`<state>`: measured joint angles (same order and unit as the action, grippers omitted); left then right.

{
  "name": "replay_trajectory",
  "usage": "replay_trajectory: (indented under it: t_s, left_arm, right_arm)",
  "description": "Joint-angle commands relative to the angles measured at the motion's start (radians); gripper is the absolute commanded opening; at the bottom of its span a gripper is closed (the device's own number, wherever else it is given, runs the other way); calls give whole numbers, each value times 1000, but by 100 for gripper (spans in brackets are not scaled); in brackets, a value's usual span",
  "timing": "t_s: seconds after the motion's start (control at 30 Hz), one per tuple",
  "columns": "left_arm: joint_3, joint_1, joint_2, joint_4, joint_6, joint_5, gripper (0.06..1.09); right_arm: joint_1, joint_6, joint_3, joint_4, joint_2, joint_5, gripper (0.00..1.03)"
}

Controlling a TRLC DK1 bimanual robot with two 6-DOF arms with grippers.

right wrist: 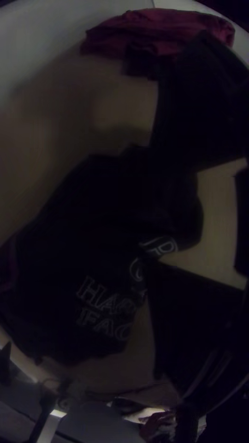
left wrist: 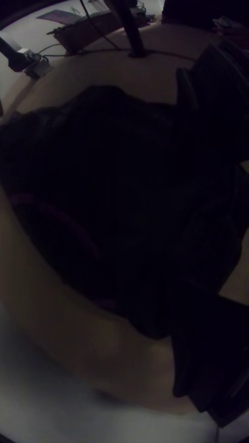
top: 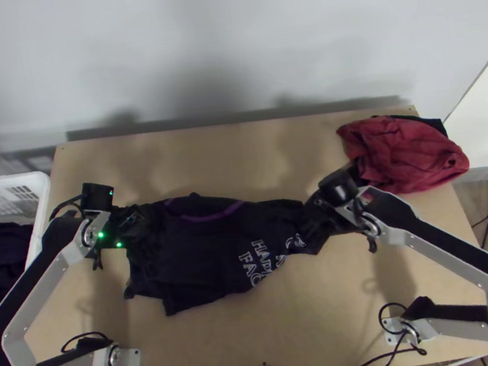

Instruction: Fold the t-shirt

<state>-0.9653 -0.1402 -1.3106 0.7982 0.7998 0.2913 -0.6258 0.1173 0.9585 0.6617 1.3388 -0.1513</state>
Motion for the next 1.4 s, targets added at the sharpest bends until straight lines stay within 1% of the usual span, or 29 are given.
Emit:
replay_trajectory:
  t_s: [0.0,0.07,0.1,0.13,0.3,0.37,0.43,0.5,0.57,0.63,0.8,0.93,1.1,1.13,1.2,1.27,1.33,1.37]
  left_arm:
    - [5,10,-10,-39,15,-37,102]
    - [-9,25,-19,-47,19,-41,102]
    - [-15,27,-26,-47,21,-41,102]
    - [-15,27,-30,-47,21,-41,102]
    - [14,42,-38,-57,32,-44,102]
    - [30,45,-35,-63,33,-46,102]
    - [42,48,-29,-65,39,-49,102]
    - [50,50,-27,-65,44,-49,102]
    - [62,53,-27,-68,72,-60,102]
    - [96,48,-22,-105,113,-104,102]
    - [135,5,27,-111,177,-112,102]
    - [151,-39,36,-113,197,-118,103]
    - [146,-50,-32,-188,203,-146,101]
    - [140,-50,-47,-198,203,-146,98]
    - [140,-50,-72,-218,210,-147,96]
    - [140,-48,-91,-235,213,-147,92]
    - [135,-42,-101,-241,222,-146,76]
    - [131,-38,-104,-243,222,-144,66]
  right_arm:
    - [-6,42,14,-79,100,32,69]
    - [1,51,16,-100,125,41,69]
    - [6,59,16,-109,146,45,65]
    - [11,70,13,-122,163,45,56]
    - [17,105,8,-177,192,50,27]
    - [18,119,14,-182,189,52,13]
    - [20,136,16,-182,172,52,4]
    - [21,143,16,-182,148,53,3]
    - [24,147,19,-182,117,56,3]
    - [26,145,23,-172,94,59,3]
    - [23,142,19,-157,74,59,3]
    - [23,137,16,-157,71,59,3]
    - [9,119,20,-157,65,59,3]
    - [8,119,20,-155,62,59,3]
    - [6,119,20,-155,56,59,3]
    - [6,119,22,-152,51,59,3]
    - [6,119,26,-145,48,59,3]
    - [6,119,28,-142,46,59,3]
